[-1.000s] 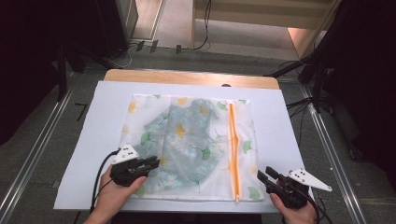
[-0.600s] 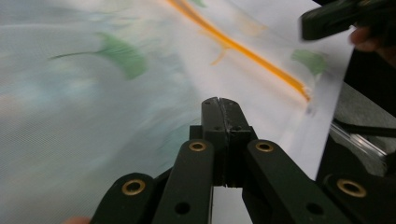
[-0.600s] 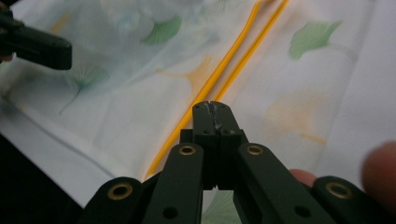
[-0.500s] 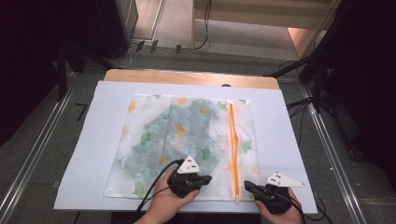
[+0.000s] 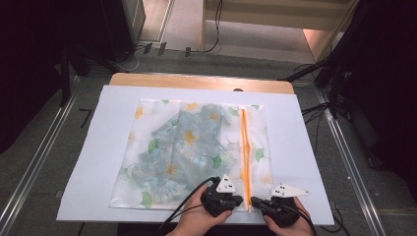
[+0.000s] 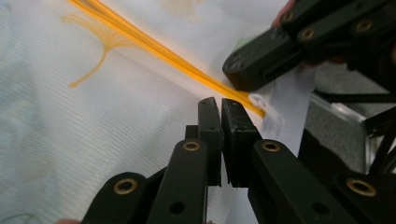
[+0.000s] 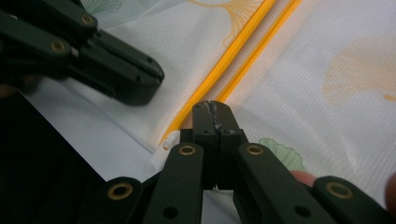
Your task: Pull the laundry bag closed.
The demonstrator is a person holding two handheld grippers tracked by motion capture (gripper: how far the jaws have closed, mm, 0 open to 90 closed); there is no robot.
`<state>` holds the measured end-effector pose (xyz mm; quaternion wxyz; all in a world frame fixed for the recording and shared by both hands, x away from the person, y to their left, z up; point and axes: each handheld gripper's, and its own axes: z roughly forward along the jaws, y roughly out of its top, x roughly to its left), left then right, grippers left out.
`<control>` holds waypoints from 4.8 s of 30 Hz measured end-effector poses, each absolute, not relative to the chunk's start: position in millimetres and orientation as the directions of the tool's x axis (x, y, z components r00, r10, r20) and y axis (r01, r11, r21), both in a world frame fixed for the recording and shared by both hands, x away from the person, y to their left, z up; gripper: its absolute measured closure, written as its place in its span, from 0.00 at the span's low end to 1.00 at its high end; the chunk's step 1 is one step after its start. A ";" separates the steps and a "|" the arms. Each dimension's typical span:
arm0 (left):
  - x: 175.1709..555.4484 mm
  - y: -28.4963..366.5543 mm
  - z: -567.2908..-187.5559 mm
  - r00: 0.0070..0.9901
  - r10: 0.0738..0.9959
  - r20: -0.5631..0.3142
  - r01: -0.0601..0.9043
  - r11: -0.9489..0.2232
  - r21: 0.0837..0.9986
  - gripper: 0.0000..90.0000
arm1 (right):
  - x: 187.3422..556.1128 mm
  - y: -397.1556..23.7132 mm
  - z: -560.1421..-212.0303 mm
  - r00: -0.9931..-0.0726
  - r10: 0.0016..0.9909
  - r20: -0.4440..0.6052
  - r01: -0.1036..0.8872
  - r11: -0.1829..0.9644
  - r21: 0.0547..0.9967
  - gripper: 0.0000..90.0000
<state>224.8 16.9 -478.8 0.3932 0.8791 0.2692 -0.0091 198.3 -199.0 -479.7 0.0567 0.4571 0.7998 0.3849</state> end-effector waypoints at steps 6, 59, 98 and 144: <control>226.2 20.4 -480.5 0.845 0.478 -0.240 0.496 -0.530 0.688 1.00 | 190.4 -207.9 -470.4 -0.598 0.748 0.289 0.666 0.263 0.698 0.98; 230.1 25.8 -483.9 0.829 0.471 -0.301 0.531 -0.496 0.687 1.00 | 182.5 -203.9 -470.0 -0.711 0.673 0.204 0.560 0.367 0.743 0.95; 229.1 25.4 -484.4 0.828 0.475 -0.300 0.531 -0.487 0.694 1.00 | 182.8 -203.8 -473.3 -0.679 0.709 0.188 0.605 0.396 0.691 1.00; 229.4 26.0 -484.4 0.828 0.472 -0.301 0.531 -0.490 0.692 1.00 | 181.3 -199.1 -479.3 -0.787 0.594 0.165 0.487 0.435 0.757 0.73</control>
